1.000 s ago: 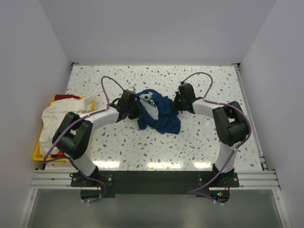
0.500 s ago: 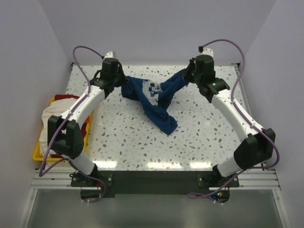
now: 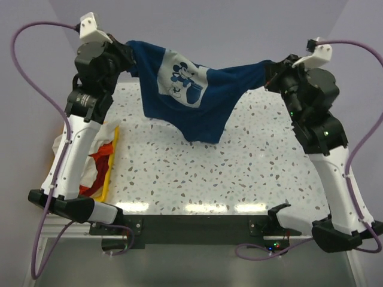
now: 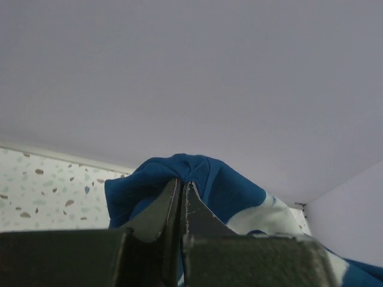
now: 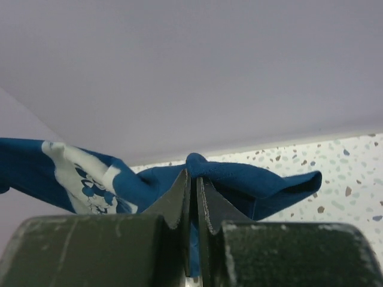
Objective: Fold and stack the t-shirts
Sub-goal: Flatten the tshirt out
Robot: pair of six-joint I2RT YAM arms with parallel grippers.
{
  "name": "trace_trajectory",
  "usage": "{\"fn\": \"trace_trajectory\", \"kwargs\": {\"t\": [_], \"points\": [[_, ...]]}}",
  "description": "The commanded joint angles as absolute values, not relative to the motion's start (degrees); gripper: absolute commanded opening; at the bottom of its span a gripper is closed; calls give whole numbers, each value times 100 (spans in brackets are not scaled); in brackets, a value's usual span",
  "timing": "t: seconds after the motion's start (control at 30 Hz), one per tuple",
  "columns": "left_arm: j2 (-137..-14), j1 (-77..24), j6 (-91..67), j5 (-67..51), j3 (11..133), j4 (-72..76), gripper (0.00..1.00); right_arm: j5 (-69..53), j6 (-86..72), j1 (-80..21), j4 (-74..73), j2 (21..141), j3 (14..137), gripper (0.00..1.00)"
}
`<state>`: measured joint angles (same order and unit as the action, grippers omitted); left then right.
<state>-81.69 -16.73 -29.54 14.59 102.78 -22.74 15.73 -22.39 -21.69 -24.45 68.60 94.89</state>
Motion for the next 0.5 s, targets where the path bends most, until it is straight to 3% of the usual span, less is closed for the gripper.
{"fn": "trace_trajectory", "kwargs": {"t": [0.0,0.2,0.37,0.47], "points": [[-7998,-1617,-2628,1731,10835,-2048,0,1600,-2030,-2153,-2224,6302,9852,0],[-9024,-1424,-2539,1296,12215,-2021,0,1432,-1846,-2145,-2179,6371,10011,0],[-11352,-1397,-2794,327,14075,-2381,0,2353,-1784,-2145,-2215,6767,9380,0],[-12250,-1397,-3058,-262,13863,-2128,0,2750,-2002,-2013,-2250,7083,8782,0]]}}
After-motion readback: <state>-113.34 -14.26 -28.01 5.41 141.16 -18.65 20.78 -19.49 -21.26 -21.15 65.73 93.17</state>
